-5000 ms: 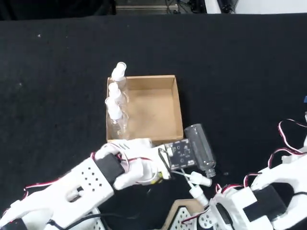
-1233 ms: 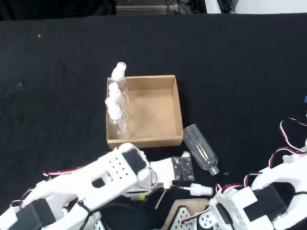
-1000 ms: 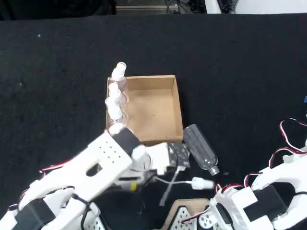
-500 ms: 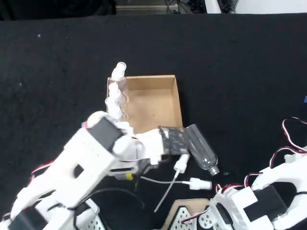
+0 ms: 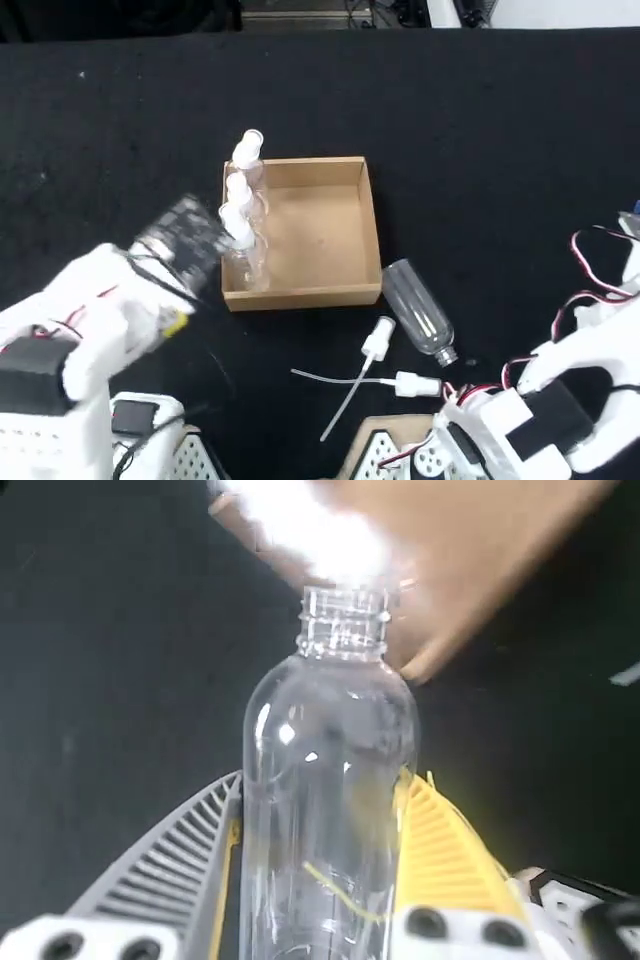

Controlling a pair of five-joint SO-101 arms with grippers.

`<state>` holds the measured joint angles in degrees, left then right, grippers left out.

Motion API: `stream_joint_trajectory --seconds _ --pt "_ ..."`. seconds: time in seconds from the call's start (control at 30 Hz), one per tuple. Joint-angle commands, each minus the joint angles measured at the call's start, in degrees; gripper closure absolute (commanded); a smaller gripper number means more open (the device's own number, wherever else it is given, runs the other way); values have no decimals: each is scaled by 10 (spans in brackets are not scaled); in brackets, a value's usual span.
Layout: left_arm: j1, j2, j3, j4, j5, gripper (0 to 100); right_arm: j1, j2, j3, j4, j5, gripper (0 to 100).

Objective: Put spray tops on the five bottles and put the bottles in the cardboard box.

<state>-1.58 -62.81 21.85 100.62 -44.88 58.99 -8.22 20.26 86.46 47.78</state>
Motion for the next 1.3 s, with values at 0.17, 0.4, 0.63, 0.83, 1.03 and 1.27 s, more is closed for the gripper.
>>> stream_joint_trajectory --seconds 0.17,0.4,0.63,0.83,1.03,1.27 --pt "-285 99 104 -150 6 895 -103 -211 72 9 -32 846" --pt "-426 236 207 -311 5 891 -293 -319 166 11 -120 846" --pt "-500 315 276 -392 -71 766 -389 -328 174 31 -185 847" --pt "-539 327 276 -392 -152 735 -388 -328 170 38 -183 847" --pt "-590 327 297 -395 -296 735 -388 -329 174 39 -181 848" --pt "-629 333 305 -410 -360 735 -388 -329 174 39 -181 848"
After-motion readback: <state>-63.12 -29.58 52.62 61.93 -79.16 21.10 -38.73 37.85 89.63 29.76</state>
